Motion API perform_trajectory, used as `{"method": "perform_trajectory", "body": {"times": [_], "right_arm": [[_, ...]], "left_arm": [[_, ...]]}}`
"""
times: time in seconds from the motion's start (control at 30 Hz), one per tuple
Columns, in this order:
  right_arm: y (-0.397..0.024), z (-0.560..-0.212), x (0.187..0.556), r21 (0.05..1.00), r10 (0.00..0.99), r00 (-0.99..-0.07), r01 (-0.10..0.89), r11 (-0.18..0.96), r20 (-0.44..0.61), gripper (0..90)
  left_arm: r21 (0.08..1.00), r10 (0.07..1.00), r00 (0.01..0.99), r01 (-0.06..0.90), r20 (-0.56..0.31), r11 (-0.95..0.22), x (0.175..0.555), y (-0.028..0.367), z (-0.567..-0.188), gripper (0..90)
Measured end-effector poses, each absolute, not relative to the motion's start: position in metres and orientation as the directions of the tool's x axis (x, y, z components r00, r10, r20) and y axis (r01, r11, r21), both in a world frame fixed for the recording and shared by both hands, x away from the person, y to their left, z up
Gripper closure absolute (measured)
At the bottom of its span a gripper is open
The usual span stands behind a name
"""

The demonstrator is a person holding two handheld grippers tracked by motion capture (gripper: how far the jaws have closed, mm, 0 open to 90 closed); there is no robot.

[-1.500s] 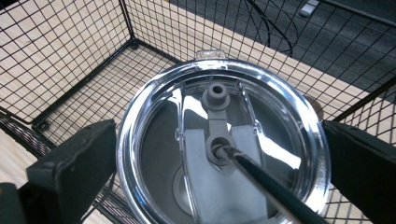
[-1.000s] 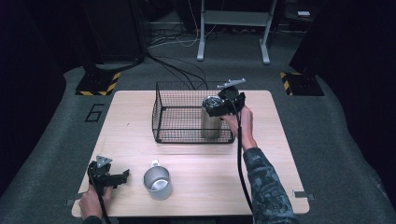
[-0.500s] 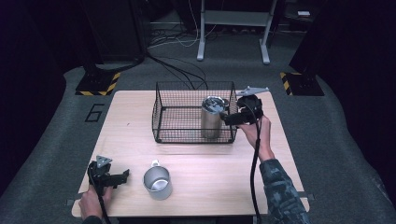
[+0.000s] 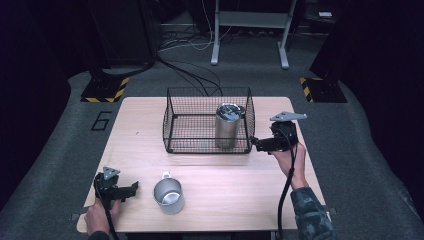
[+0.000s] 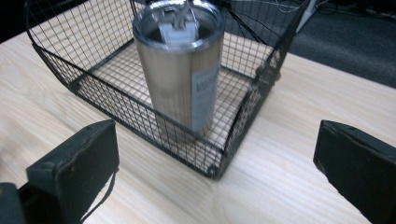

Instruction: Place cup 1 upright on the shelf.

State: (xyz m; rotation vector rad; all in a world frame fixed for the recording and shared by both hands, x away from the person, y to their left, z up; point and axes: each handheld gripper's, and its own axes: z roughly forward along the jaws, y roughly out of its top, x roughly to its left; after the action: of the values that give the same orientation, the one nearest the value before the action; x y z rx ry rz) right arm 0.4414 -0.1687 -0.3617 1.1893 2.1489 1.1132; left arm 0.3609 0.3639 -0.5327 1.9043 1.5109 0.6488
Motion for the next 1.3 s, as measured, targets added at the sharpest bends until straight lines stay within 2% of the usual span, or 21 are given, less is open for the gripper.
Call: {"method": "perform_trajectory", "body": {"times": [0.43, 0.53, 0.8, 1.07, 1.3], "right_arm": [[-0.203, -0.413, 0.416, 0.79, 0.885, -0.463, 0.556, 0.256, 0.039, 0.0], [-0.217, -0.443, 0.403, 0.779, 0.907, -0.415, 0.591, 0.208, 0.072, 0.0], [-0.235, -0.507, 0.381, 0.754, 0.945, -0.318, 0.639, 0.154, 0.076, 0.0], [-0.239, -0.526, 0.377, 0.751, 0.949, -0.31, 0.638, 0.17, 0.049, 0.0], [-0.238, -0.529, 0.38, 0.735, 0.944, -0.328, 0.646, 0.205, 0.025, 0.0]], "left_arm": [[0.725, 0.973, 0.229, 0.67, 0.004, -0.161, 0.361, 0.364, -0.533, 0.4], [0.726, 0.975, 0.224, 0.67, 0.002, -0.156, 0.361, 0.364, -0.533, 0.4], [0.721, 0.98, 0.199, 0.68, -0.001, -0.137, 0.362, 0.36, -0.532, 0.2], [0.709, 0.97, 0.244, 0.682, 0.011, -0.18, 0.358, 0.361, -0.53, 0.1], [0.756, 0.982, 0.186, 0.649, -0.045, -0.088, 0.349, 0.367, -0.518, 0.2]]}}
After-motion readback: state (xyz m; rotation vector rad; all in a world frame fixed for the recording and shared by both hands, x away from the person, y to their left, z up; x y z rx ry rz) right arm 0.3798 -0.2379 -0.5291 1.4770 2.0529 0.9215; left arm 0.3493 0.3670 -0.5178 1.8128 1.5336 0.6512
